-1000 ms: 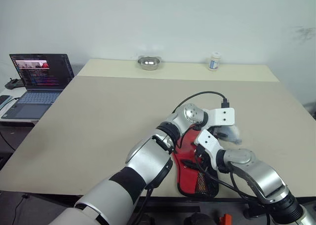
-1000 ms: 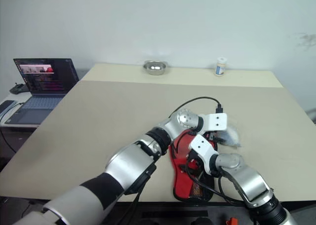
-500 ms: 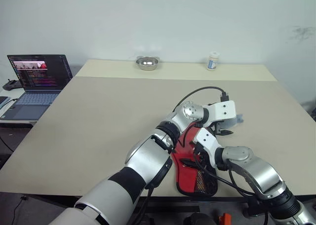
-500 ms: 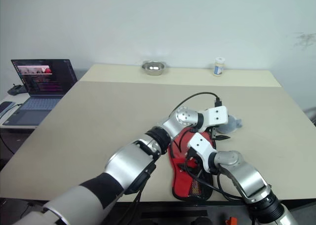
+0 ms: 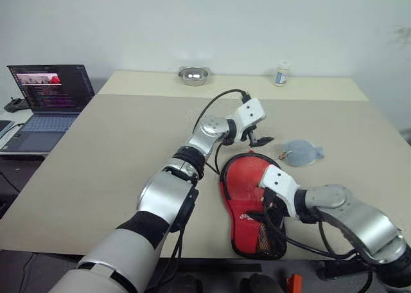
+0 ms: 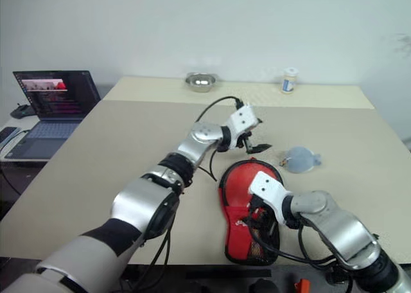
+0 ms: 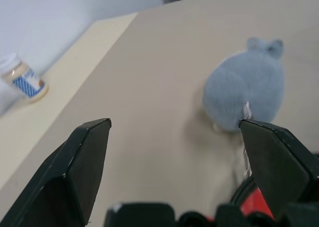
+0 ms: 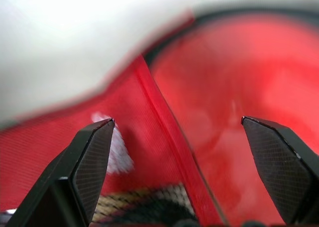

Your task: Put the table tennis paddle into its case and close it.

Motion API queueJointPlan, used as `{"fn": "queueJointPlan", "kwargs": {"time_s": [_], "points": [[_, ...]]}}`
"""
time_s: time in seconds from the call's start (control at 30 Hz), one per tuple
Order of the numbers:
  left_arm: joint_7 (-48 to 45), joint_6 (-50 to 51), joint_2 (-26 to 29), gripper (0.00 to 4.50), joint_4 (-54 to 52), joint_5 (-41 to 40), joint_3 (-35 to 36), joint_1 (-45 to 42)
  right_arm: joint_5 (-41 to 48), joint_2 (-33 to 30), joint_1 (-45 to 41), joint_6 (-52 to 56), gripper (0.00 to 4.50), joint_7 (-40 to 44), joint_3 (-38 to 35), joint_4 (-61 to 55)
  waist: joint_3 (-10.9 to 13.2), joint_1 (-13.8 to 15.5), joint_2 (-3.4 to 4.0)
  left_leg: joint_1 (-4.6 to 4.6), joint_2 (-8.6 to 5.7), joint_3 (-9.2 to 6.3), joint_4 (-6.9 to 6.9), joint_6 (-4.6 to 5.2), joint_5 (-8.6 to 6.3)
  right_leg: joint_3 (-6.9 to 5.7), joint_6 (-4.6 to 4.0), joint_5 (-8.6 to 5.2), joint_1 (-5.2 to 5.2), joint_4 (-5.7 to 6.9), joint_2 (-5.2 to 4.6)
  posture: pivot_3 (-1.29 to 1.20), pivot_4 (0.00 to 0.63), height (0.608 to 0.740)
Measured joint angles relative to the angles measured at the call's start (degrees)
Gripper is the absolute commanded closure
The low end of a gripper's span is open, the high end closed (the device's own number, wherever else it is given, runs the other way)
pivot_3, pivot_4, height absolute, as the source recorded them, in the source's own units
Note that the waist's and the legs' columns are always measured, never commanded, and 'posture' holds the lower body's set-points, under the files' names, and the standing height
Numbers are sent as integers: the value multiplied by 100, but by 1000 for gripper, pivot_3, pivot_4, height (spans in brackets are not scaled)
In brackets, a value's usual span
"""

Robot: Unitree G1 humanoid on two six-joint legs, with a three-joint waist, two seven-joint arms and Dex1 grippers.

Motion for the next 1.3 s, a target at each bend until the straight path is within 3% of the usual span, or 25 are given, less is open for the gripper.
{"fn": "queueJointPlan", "kwargs": {"time_s": [0.33, 0.53, 0.77, 0.93, 1.3], "points": [[-2231, 673, 654, 35, -2132, -883, 0, 1708, 1181, -1131, 332, 527, 0, 654, -1986, -578, 19, -1, 11, -15, -6, -18, 11, -5, -3, -19, -1, 0, 3, -3, -32, 0, 150, 740], [-2625, 1146, 685, 35, -3090, -872, -493, 2551, 906, -1620, 610, 70, 0, 429, -2415, -74, 18, 8, 11, -2, -11, -19, 18, -4, -3, -18, -1, 0, 16, 5, -28, 0, 150, 740], [-2432, 1370, 500, 35, -3145, -826, -802, 2767, -67, -1872, 716, -1028, 0, -44, -1999, 707, 19, 0, 11, 13, -9, -11, 19, -2, -1, -4, 5, -3, 21, 10, -8, 0, 150, 740], [-2265, 1263, 450, 35, -2824, -751, -877, 2737, -1208, -1987, 462, -2661, 0, -89, -942, 1965, 18, -20, 12, 31, -6, 6, 18, -2, -1, 14, 16, -9, 27, 15, 0, 0, 150, 740], [-2231, 1252, 435, 35, -2819, -760, -915, 2740, -2427, -1104, -936, -4380, 0, 69, 38, 4557, 15, -29, 17, 39, 0, 26, 17, -2, -1, 37, 0, 1, 23, 20, 7, 0, 150, 740]]}}
